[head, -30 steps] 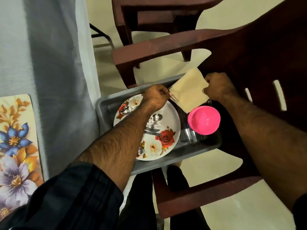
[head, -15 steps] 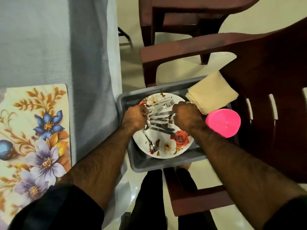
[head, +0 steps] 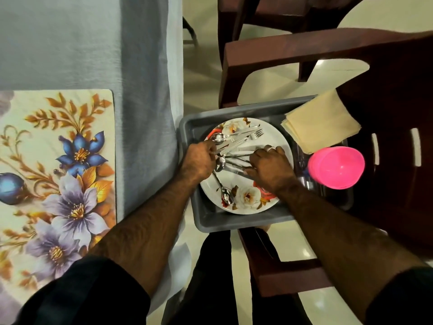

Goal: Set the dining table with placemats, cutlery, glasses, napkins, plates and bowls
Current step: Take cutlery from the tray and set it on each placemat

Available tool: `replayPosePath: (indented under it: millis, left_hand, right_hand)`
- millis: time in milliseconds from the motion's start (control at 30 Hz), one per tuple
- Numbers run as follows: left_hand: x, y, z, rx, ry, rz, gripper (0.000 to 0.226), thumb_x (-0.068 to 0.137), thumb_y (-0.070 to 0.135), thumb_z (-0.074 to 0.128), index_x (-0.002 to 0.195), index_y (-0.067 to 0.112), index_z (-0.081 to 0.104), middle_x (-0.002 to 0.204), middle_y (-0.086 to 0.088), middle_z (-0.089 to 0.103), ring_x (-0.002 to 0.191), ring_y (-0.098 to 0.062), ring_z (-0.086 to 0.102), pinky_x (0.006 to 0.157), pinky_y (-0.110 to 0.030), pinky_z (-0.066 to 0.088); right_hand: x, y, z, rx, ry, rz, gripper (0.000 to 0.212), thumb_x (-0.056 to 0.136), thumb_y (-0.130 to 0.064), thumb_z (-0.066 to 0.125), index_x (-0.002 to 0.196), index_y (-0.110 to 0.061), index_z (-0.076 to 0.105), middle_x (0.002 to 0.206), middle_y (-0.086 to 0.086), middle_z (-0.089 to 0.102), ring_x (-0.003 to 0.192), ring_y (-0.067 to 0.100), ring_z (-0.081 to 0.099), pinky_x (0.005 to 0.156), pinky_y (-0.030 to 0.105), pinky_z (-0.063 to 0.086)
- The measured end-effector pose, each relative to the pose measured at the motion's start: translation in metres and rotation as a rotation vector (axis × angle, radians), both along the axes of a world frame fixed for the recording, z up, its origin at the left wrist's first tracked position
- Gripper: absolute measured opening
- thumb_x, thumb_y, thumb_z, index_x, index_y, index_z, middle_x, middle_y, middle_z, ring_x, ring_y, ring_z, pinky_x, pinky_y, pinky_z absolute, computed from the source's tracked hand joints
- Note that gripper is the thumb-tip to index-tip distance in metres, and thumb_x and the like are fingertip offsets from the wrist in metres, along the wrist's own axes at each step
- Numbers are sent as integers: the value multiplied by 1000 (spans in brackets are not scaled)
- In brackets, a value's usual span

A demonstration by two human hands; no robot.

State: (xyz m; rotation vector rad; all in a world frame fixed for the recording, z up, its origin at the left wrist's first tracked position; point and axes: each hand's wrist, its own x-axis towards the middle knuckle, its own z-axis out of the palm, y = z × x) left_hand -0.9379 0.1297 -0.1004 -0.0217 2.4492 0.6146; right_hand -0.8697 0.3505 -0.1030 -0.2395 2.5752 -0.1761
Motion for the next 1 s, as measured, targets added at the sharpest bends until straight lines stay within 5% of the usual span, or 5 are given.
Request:
replayPosePath:
  millis: [167, 500, 633, 767, 1000]
  left_hand:
    - [3, 3, 3, -1, -3, -19, 25, 90, 15, 79, 111, 27, 74, 105, 1, 77, 91, -17, 72, 87, -36, 64]
    - [18, 4, 15, -11, 15, -54, 29, 92, 18, 77, 119, 28, 71, 107, 4, 76, 91, -13, 70, 78, -27, 58]
    - [30, 21, 27, 29, 133, -208, 23, 93, 33, 74, 115, 27, 74, 110, 2, 74, 100, -19, 66, 90, -36, 58]
    - [43, 50, 41, 79, 124, -495, 39, 94, 51, 68, 126, 30, 74, 125, 4, 74, 120, -22, 63, 107, -45, 47]
    - [40, 41, 50, 63, -97, -328, 16, 96, 23, 72, 106, 33, 77, 99, 4, 78, 92, -19, 72, 86, -42, 63]
  right_hand:
    - [9, -13, -7, 12, -81, -95, 43, 88, -42, 70, 126, -21, 64, 134, 8, 60, 122, 29, 57, 104, 47, 39]
    - [16, 12, 9, -105, -256, -448, 21, 79, -30, 79, 99, -23, 76, 104, 5, 76, 97, 29, 71, 90, 38, 59]
    - [31, 36, 32, -212, -132, -502, 14, 83, -18, 66, 94, -23, 74, 95, 3, 77, 89, 29, 70, 78, 39, 60]
    - [43, 48, 43, -350, -63, -569, 12, 85, -16, 75, 90, -27, 76, 86, -9, 76, 78, 16, 70, 72, 33, 59]
    - [36, 26, 36, -641, -17, -853, 25, 83, -12, 84, 98, -28, 73, 88, -12, 75, 83, 8, 71, 80, 31, 60]
